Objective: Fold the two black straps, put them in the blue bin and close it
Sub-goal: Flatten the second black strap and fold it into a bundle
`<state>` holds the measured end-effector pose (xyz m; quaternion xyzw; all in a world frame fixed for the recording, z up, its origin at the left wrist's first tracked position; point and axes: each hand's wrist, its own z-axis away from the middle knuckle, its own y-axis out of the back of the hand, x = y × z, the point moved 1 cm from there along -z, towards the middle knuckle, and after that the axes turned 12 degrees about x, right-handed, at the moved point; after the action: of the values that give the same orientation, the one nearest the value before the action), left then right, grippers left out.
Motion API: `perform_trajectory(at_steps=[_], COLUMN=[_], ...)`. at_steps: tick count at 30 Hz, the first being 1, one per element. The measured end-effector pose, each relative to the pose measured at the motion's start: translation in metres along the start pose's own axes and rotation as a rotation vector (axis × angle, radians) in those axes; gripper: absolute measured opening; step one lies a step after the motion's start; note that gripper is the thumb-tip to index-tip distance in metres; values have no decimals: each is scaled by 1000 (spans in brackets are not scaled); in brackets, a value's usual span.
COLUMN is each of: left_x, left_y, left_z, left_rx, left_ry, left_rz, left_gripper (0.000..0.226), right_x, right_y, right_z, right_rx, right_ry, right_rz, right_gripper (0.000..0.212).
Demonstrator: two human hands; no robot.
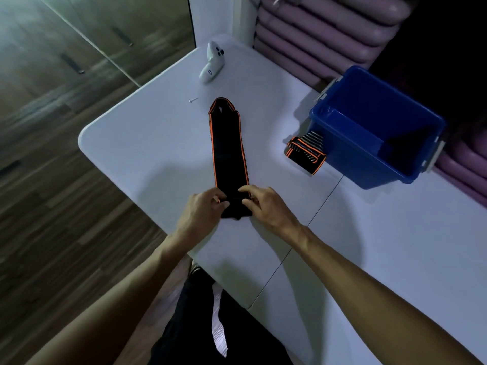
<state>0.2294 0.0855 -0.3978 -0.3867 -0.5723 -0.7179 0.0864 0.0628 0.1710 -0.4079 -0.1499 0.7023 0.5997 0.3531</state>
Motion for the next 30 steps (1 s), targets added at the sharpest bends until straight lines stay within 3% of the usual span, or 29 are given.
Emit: perform_trajectory(at_steps=[5,9,14,17,23,30], left_x=[3,-4,-28,-41,-35,-21], left_y=[-8,-9,-7,-2,5,4], left_z=[15,25,29,30,19,-2], left_rx=[132,231,145,50,-36,-43], left_ry=[-129,-256,-514,-586,-529,-303], left_rz=[-148,-225,-192,-265,-168,-66], left_gripper=[14,8,26,43,44,47], right_x=[4,9,15,12,13,-2], right_y=[-4,-6,-4,-10,-6,1], right_z=[8,20,36,40,34,19], right_rx=[88,164,61,77,71,164], right_ry=[12,214,337,342,328,25], right_rz=[-6,205,375,363,282,-31], right_gripper=[13,21,59,54,48,26])
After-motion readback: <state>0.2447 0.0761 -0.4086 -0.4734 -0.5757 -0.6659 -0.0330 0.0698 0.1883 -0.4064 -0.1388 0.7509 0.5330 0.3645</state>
